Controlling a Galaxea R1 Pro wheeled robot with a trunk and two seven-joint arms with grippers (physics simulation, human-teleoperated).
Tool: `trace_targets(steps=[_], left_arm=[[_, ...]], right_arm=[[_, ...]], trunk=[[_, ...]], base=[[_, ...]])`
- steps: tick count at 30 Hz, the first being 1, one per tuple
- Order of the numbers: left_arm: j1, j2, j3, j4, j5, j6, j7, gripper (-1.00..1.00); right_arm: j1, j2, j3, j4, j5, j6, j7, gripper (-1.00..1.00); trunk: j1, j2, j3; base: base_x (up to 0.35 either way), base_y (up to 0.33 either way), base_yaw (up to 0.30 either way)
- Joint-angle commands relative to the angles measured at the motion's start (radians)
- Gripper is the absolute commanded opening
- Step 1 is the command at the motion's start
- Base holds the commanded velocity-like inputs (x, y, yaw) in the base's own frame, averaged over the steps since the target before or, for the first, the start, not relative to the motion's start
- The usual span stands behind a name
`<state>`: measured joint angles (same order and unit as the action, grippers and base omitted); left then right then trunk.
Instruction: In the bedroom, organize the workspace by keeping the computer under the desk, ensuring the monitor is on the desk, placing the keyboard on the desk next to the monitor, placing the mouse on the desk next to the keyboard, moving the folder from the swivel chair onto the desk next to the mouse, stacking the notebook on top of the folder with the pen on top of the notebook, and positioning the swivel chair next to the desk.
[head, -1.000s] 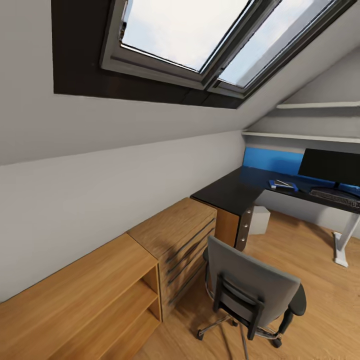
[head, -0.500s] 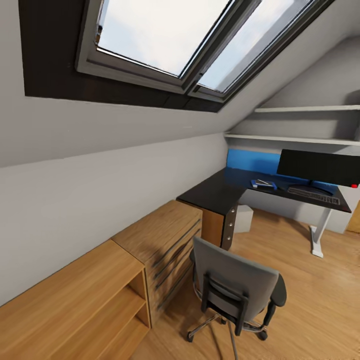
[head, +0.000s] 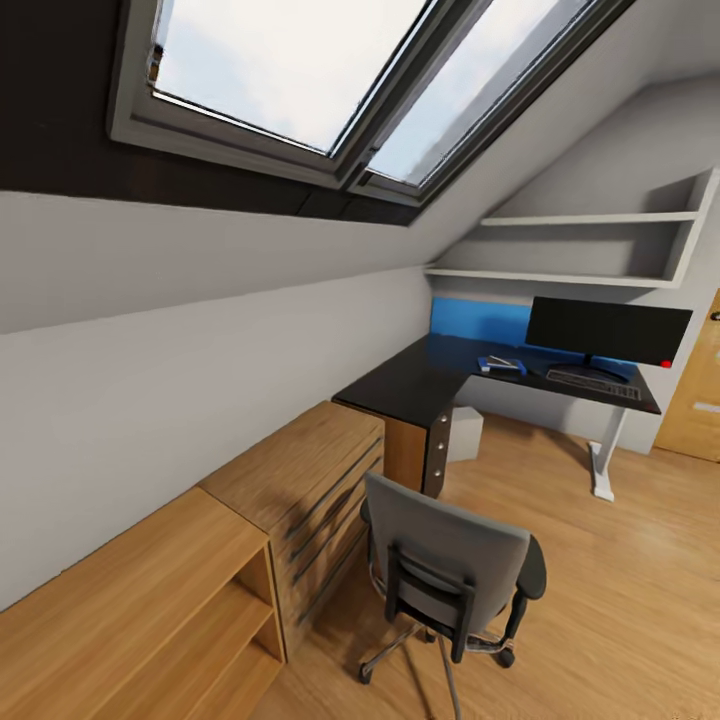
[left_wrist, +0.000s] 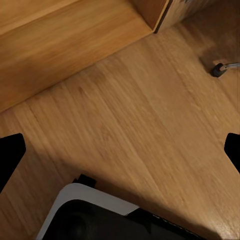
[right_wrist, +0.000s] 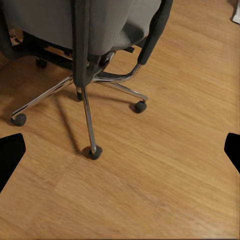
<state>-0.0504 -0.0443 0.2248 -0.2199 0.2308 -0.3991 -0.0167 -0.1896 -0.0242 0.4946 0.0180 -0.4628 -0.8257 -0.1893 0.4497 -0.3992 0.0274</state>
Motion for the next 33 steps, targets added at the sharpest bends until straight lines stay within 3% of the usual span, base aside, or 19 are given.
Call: trace_targets(steps=[1,11,20,33], left_arm=[[0.000,0.000,0.001,0.000,0.005,-0.002,-0.002,1.00],[0.000,0.000,0.001,0.000,0.005,-0.002,-0.002,1.00],[0.000,0.000,0.001,0.000,0.005,-0.001,-0.002,1.00],[0.000,0.000,0.001,0.000,0.005,-0.001,-0.002,1.00]], right_arm=[[-0.001,0.001,0.009,0.002,-0.003,-0.002,-0.005,1.00],[-0.001,0.001,0.009,0.002,-0.003,-0.001,-0.006,1.00],[-0.001,0.001,0.009,0.002,-0.004,-0.002,-0.006,1.00],[-0.001,0.001,0.009,0.002,-0.003,-0.004,-0.006,1.00]], trunk=[[0.000,-0.001,-0.002],[0.000,-0.001,-0.017],[0.000,-0.001,-0.030],[0.000,-0.001,-0.032]], base=[[0.000,0.000,-0.086],[0.000,0.017,-0.079],[0.000,0.215,-0.084],[0.000,0.103,-0.032]])
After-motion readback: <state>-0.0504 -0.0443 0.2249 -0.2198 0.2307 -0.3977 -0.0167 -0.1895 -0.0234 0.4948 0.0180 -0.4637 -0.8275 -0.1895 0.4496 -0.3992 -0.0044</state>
